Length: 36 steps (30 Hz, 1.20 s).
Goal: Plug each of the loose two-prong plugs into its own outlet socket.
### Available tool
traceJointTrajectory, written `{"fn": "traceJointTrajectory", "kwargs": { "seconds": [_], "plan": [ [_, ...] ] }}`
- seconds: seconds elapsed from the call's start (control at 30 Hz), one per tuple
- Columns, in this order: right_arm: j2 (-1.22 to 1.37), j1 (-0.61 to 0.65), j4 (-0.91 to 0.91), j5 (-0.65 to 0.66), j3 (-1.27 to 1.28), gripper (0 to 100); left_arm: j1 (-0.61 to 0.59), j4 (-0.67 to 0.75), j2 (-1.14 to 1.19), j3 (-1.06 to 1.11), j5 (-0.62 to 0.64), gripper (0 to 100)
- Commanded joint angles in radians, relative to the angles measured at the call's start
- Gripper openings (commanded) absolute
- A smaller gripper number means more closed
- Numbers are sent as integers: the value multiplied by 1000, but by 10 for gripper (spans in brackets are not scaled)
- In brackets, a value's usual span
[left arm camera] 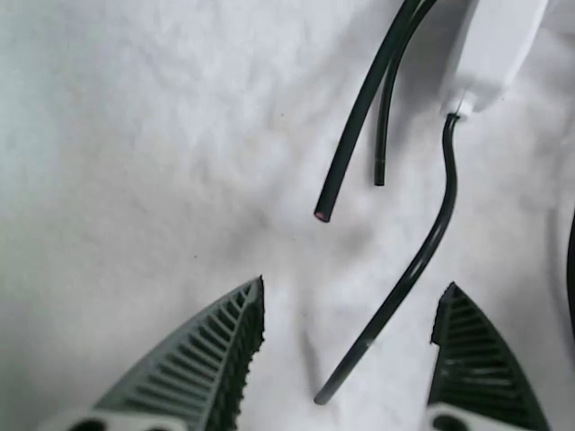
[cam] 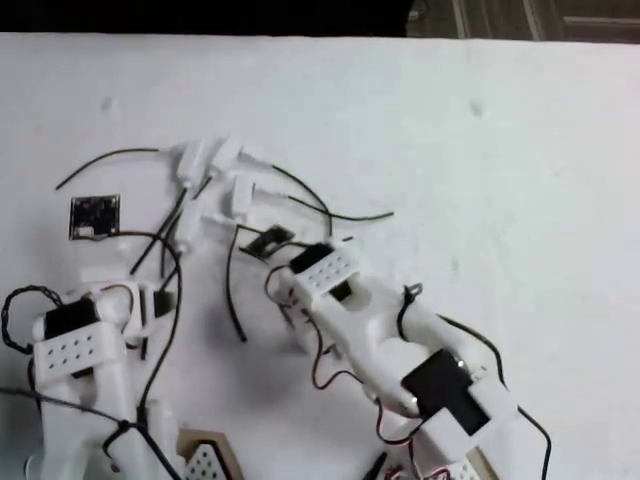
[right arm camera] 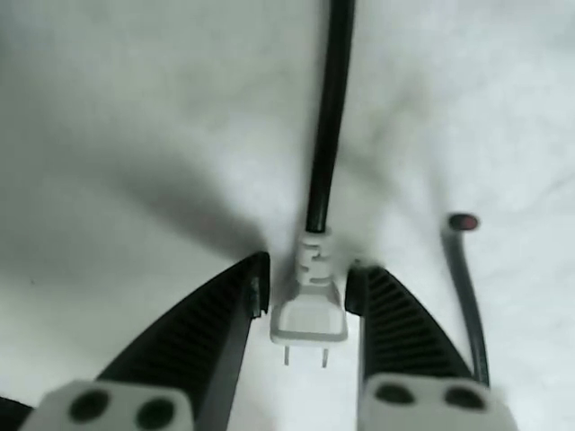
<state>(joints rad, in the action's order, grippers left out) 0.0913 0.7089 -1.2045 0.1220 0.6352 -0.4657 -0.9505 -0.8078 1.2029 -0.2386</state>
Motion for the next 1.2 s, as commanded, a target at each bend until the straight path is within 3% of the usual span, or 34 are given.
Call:
{"fn": "traceJointTrajectory", "kwargs": {
  "seconds": [0.0,0.2,0.47,0.63,0.93,1.17],
  "plan": [
    [2,7,-21,-9,-6,114,-2,23,-25,-3,-6,301],
    [-28,4,-133,-9,-74,116,-2,23,-25,-3,-6,301],
    [-285,12,-232,-8,-66,116,-2,23,-25,-3,-6,301],
    [-360,30,-202,55,37,116,-2,23,-25,-3,-6,301],
    [-358,82,-64,60,175,116,-2,23,-25,-3,-6,301],
    [-355,93,-58,60,186,116,-2,23,-25,-3,-6,301]
  ]
}}
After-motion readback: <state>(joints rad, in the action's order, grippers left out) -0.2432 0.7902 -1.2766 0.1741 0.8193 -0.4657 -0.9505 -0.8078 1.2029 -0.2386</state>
